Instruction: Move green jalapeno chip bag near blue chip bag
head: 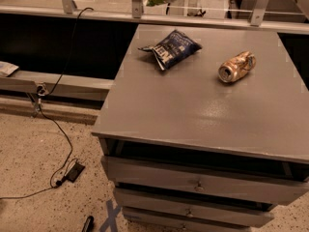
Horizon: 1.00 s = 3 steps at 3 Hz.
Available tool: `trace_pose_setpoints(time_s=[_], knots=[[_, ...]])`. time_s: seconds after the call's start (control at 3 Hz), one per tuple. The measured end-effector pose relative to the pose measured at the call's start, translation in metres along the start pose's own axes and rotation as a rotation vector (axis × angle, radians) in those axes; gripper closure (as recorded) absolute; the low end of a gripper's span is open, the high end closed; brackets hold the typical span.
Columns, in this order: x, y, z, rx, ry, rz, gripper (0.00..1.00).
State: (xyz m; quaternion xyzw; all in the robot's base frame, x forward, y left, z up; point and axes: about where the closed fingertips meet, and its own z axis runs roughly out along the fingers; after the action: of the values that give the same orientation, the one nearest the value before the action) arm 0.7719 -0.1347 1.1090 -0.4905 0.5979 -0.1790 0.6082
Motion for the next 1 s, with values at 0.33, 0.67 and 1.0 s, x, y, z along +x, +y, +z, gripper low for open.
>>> trace_pose_setpoints(time_s=[0.33,0.67,1.0], knots=[[0.006,0.015,0.018,-0.023,0.009,0.042,0.82],[0.009,0.034,0.028,-0.051,0.017,0.080,0.59],[0.013,0.058,0.031,-0.083,0.015,0.124,0.35]])
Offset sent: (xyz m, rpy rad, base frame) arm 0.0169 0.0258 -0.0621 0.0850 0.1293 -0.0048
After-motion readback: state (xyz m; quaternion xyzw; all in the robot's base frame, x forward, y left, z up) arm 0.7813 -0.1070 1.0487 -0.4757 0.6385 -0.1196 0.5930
